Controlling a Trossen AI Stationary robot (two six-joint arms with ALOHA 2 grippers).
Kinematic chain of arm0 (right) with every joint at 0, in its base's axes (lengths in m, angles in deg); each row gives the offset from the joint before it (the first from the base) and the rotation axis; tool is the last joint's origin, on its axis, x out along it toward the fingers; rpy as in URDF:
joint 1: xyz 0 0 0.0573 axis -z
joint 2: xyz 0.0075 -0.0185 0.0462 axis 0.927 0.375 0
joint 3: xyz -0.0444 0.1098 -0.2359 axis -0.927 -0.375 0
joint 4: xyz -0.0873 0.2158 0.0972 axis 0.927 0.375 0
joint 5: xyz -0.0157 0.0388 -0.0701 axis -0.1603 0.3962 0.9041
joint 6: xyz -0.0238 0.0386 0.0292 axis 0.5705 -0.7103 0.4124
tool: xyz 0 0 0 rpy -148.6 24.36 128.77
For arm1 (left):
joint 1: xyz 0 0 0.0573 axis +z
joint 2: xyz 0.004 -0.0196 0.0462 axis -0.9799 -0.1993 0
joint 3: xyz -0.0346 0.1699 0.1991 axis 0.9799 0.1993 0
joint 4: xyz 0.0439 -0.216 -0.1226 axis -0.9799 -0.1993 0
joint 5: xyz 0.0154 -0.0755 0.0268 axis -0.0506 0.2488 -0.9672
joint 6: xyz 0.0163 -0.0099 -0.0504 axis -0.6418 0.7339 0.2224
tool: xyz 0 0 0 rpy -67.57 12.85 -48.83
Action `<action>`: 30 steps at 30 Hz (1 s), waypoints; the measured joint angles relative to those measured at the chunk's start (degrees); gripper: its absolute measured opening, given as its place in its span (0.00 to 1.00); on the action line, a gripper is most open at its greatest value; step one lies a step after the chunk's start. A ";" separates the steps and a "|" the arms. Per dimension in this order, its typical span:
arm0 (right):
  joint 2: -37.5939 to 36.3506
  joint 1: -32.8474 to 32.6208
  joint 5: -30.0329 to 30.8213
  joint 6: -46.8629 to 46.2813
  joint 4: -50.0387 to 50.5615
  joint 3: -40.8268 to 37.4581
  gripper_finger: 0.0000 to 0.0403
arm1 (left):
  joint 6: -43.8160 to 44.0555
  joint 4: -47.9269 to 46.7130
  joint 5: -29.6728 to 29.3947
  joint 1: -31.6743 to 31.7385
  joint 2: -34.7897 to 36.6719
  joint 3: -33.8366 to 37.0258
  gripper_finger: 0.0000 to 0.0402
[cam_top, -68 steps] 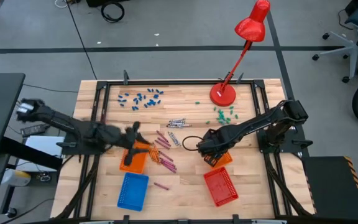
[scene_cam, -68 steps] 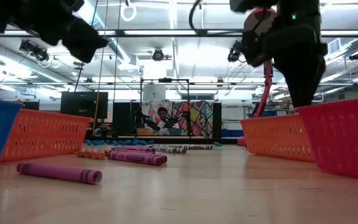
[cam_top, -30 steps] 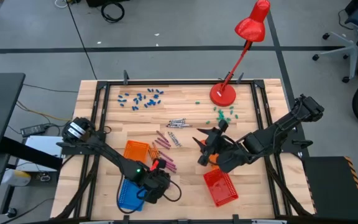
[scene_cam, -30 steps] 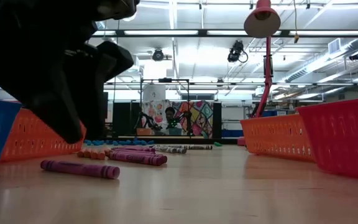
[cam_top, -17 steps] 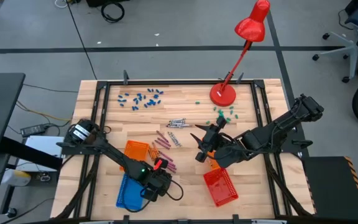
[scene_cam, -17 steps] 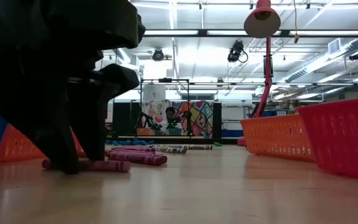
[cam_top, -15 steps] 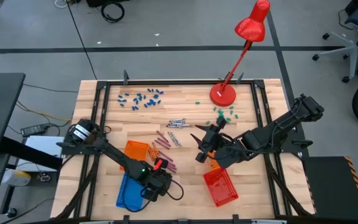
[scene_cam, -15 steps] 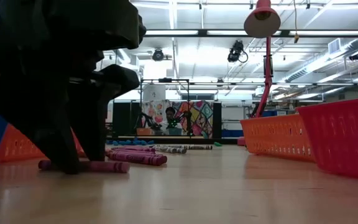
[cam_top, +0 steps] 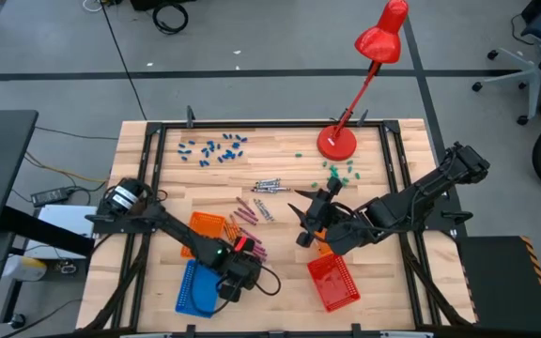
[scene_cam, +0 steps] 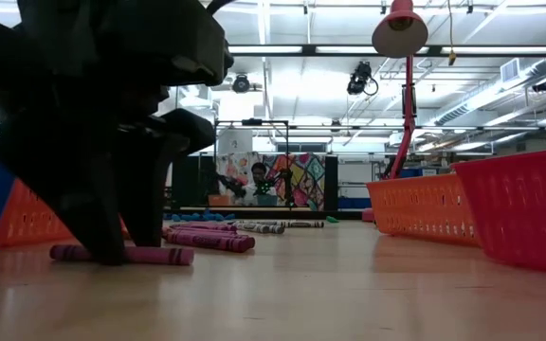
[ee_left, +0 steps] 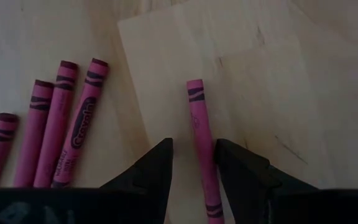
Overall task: Sort crayons
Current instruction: Put the red crayon into the left orange bin
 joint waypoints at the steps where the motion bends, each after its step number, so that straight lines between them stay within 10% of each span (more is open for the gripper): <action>1: 0.00 -0.02 -0.02 0.00 -0.01 0.00 0.44 | 0.02 0.00 0.13 0.09 -0.03 0.00 0.35; 17: -0.01 -0.13 0.00 0.00 0.01 -0.02 0.44 | -0.11 -0.02 -0.57 0.32 -0.13 0.11 0.06; 30: 0.00 -0.13 -0.02 0.00 0.14 -0.02 0.44 | -2.63 -4.86 -1.55 0.34 -0.06 -2.79 0.10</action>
